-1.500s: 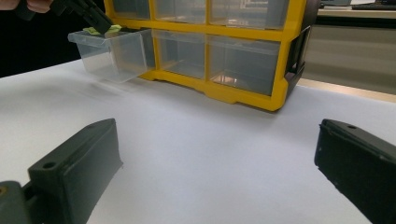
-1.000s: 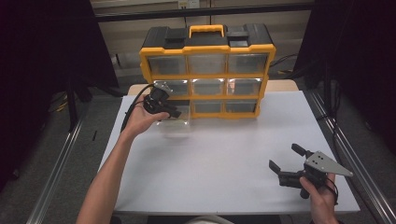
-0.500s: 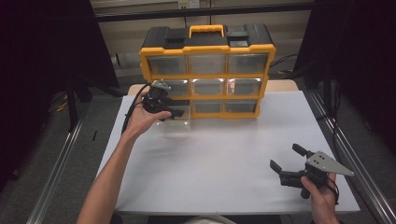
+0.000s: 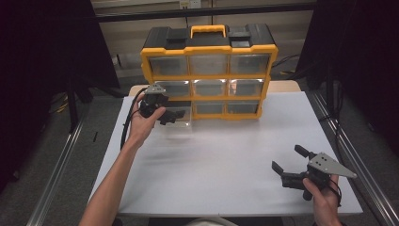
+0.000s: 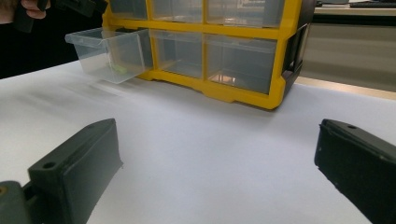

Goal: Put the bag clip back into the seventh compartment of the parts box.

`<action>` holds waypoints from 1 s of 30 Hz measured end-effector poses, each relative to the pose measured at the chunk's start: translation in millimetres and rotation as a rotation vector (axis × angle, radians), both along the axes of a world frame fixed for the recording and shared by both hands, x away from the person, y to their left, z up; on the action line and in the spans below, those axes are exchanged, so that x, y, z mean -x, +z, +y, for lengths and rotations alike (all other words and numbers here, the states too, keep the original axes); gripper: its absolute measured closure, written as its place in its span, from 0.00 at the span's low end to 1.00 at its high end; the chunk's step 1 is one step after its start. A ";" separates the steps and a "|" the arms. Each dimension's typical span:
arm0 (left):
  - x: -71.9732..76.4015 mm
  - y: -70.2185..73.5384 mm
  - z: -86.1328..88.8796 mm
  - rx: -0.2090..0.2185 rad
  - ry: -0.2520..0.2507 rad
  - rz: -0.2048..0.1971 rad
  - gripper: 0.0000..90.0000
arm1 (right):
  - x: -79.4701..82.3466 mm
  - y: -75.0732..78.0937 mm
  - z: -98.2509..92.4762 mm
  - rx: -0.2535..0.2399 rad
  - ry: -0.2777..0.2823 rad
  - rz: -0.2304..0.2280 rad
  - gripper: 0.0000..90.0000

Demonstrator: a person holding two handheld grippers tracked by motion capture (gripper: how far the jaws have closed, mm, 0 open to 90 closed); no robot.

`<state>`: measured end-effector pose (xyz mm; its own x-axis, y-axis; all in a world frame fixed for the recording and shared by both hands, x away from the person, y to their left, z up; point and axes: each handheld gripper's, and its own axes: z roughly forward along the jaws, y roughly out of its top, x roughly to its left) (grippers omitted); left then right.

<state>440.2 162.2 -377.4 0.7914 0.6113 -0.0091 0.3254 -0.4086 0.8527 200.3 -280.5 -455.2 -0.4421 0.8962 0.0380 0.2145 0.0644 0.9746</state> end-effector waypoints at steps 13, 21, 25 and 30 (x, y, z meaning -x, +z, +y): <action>30.6 -2.7 6.2 0.148 0.057 -0.168 0.04 | -0.7 0.5 1.0 0.002 0.001 0.003 0.00; 48.4 -10.8 12.8 0.155 0.094 -0.183 0.04 | -0.9 0.5 2.0 0.003 0.003 0.005 0.00; 57.9 -13.7 15.8 0.141 0.102 -0.218 0.04 | -0.9 0.4 2.1 0.003 0.002 0.007 0.00; 67.7 -17.5 20.4 0.154 0.104 -0.219 0.04 | -1.1 0.3 2.0 0.006 0.003 0.003 0.00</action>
<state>372.6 182.6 -395.0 0.7177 0.6940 0.0563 0.1598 -0.2428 0.9568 201.4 -278.5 -454.9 -0.4445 0.8951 0.0341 0.2167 0.0705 0.9737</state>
